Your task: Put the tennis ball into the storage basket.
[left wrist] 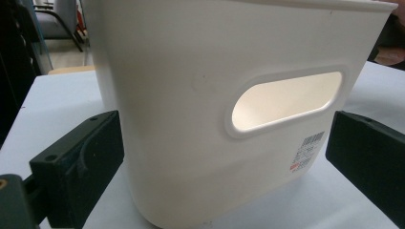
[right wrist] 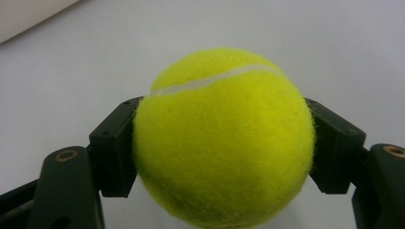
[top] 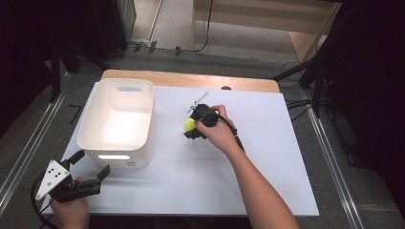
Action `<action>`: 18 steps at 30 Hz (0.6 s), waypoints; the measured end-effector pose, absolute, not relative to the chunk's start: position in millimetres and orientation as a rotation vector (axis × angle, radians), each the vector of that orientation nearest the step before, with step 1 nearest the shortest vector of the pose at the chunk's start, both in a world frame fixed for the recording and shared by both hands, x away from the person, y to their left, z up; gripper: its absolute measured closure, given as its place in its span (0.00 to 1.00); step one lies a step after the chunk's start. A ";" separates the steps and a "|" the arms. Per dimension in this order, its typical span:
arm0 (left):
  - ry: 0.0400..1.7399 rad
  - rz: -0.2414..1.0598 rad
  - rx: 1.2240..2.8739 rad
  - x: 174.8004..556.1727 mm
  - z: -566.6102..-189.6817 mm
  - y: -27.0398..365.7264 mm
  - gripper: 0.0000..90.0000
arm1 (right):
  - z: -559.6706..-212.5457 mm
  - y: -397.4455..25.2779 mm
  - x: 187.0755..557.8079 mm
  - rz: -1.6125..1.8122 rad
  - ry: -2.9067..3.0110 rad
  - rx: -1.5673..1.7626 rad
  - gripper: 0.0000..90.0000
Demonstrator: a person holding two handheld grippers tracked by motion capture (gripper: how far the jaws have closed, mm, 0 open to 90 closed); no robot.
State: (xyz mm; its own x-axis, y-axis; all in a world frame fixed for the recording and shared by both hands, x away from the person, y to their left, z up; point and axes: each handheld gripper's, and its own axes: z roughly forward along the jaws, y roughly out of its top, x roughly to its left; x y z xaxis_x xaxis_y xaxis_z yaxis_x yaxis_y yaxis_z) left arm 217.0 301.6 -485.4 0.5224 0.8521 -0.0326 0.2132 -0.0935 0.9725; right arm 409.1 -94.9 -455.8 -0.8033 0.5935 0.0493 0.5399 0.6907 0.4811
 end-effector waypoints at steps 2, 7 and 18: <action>0.929 0.691 1.609 217.0 -485.4 301.7 0.00 | -453.7 -93.2 408.4 0.752 2.784 0.932 0.26; 0.930 0.690 1.607 216.9 -485.4 301.7 0.00 | -449.5 -90.0 407.9 0.749 2.800 0.902 0.26; 0.932 0.687 1.604 217.0 -485.4 302.0 0.00 | -438.3 -84.2 404.4 0.759 2.813 0.888 0.26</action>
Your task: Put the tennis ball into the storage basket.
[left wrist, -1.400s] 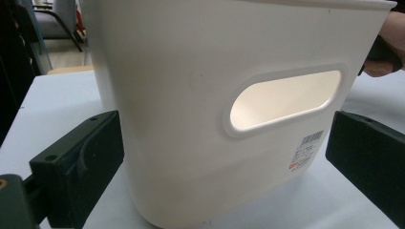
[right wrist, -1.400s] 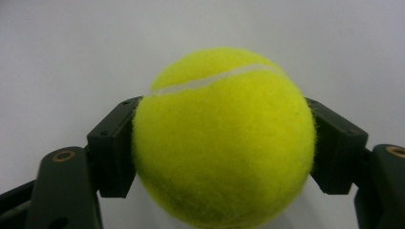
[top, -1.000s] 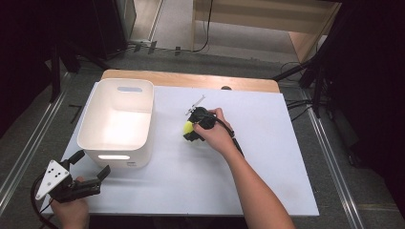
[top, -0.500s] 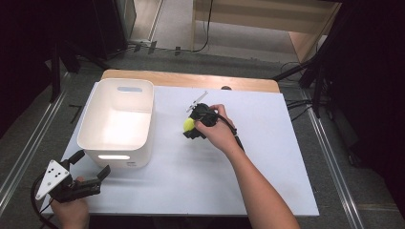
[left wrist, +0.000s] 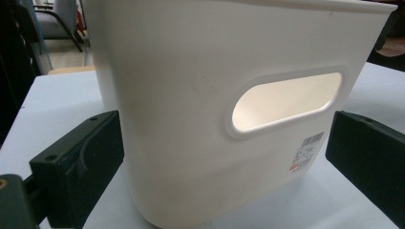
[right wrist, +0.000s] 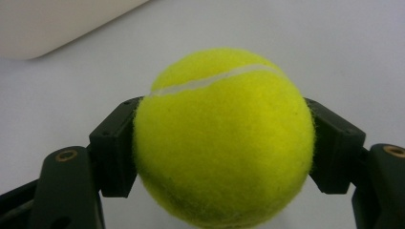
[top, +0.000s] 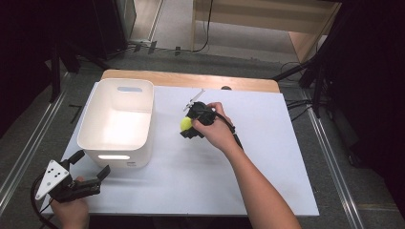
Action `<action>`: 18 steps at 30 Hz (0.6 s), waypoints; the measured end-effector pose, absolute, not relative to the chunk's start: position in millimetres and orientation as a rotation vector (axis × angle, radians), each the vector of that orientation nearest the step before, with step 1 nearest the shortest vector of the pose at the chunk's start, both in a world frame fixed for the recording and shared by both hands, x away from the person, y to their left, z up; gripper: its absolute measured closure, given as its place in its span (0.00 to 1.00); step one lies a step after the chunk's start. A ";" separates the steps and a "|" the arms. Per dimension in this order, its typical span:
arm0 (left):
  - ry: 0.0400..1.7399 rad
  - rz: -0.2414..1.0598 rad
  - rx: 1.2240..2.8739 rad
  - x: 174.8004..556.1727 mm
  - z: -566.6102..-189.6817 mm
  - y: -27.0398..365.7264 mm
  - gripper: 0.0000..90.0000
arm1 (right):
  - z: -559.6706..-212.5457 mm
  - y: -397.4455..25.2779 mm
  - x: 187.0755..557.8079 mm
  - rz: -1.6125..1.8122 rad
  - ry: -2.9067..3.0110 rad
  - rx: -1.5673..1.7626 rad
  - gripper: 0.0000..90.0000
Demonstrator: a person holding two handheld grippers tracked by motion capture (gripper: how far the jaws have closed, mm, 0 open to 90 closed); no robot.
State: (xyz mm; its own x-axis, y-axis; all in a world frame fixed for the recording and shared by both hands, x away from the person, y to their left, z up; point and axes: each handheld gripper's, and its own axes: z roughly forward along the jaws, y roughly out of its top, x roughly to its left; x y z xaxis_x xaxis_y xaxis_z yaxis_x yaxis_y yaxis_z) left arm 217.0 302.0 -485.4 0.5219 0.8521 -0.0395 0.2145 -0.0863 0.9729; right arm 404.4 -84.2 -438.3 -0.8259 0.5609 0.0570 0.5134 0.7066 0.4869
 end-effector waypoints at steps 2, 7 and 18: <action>0.932 0.687 1.604 217.0 -485.4 301.9 0.00 | -434.5 -83.9 403.8 0.760 2.813 0.876 0.26; 0.932 0.686 1.604 217.0 -485.3 302.0 0.00 | -428.1 -81.7 402.3 0.786 2.814 0.853 0.26; 0.931 0.685 1.603 217.0 -485.3 302.1 0.00 | -416.0 -76.5 398.9 0.810 2.822 0.819 0.26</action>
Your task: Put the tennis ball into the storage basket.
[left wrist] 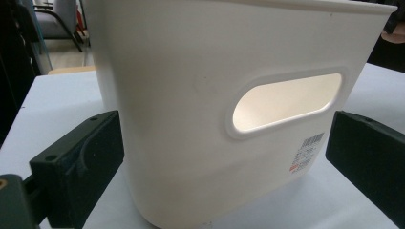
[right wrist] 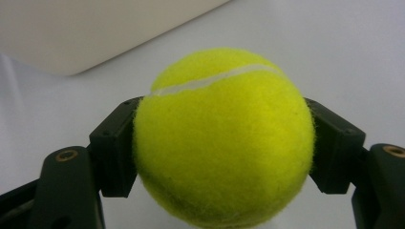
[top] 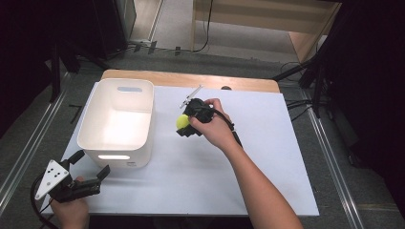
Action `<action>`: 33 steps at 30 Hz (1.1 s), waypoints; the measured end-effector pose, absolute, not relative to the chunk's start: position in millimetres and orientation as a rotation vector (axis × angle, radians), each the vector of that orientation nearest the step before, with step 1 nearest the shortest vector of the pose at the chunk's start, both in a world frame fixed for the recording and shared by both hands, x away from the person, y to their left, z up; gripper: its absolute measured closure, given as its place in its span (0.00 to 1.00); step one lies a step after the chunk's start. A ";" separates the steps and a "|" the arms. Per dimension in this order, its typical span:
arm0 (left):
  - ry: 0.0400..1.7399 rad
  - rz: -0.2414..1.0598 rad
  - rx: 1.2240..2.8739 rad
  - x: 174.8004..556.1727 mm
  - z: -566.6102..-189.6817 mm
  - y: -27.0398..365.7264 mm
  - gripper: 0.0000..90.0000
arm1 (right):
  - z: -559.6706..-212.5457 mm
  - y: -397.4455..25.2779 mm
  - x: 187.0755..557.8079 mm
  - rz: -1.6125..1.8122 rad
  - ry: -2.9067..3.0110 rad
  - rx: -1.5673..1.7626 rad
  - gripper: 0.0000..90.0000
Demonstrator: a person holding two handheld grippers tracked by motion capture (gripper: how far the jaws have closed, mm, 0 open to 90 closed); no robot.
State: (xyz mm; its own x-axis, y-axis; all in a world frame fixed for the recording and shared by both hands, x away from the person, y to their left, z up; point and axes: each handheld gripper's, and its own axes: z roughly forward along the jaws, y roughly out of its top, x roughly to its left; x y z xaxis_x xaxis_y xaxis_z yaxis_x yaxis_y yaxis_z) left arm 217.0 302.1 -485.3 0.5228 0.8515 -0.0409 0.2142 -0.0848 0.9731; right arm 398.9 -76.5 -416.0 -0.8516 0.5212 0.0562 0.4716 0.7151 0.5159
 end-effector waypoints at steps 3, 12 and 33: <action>0.931 0.686 1.602 217.0 -485.4 302.0 0.00 | -412.3 -75.3 397.3 0.820 2.824 0.810 0.26; 0.932 0.686 1.599 216.8 -485.5 302.0 0.00 | -399.3 -71.2 393.7 0.832 2.835 0.767 0.26; 0.933 0.683 1.599 216.8 -485.3 302.0 0.00 | -372.3 -58.8 385.8 0.880 2.851 0.691 0.26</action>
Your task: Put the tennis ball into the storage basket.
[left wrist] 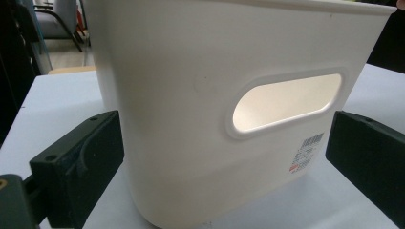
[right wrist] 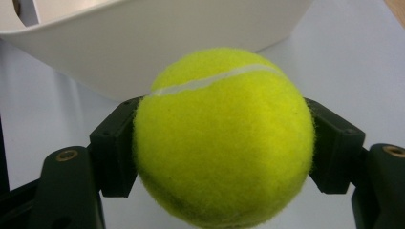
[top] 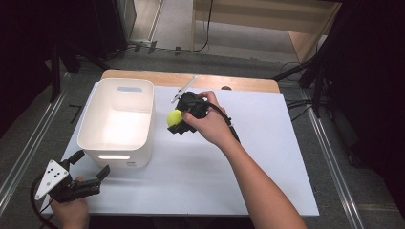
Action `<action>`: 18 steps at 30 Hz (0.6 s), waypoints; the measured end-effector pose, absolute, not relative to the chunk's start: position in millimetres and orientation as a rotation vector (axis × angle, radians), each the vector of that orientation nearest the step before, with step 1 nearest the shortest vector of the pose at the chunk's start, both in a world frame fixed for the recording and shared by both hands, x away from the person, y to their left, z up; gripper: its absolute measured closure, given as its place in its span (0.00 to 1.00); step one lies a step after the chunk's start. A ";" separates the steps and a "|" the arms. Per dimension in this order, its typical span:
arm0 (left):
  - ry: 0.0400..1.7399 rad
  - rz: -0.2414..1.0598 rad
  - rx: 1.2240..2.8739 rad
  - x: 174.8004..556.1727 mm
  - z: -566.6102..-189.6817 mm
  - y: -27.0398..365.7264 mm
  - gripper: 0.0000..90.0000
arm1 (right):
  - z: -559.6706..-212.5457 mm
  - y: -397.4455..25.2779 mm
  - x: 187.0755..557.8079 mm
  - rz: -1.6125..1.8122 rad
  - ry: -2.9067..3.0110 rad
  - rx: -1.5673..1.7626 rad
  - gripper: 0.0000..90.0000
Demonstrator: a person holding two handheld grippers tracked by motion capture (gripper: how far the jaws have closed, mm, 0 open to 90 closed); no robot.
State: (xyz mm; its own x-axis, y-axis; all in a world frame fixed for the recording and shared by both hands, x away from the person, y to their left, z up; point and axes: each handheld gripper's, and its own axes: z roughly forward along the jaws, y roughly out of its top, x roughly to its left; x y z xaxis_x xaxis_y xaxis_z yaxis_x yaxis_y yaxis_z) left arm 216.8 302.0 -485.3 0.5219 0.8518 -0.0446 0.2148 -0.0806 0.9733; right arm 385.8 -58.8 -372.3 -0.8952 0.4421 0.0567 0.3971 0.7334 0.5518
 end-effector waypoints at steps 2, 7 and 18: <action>0.933 0.685 1.603 216.7 -485.2 302.3 0.00 | -370.9 -57.7 385.2 0.891 2.850 0.693 0.26; 0.933 0.686 1.596 216.9 -485.4 302.1 0.00 | -367.4 -55.1 384.1 0.903 2.852 0.678 0.26; 0.934 0.687 1.600 216.9 -485.3 302.5 0.00 | -354.2 -47.2 378.6 0.936 2.851 0.633 0.26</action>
State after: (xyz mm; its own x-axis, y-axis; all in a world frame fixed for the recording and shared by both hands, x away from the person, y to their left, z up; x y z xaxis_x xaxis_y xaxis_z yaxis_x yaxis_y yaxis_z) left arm 216.9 302.5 -485.3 0.5197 0.8533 -0.0418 0.2141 -0.0828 0.9733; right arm 378.6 -47.2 -354.2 -0.9120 0.4063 0.0561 0.3605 0.7289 0.5820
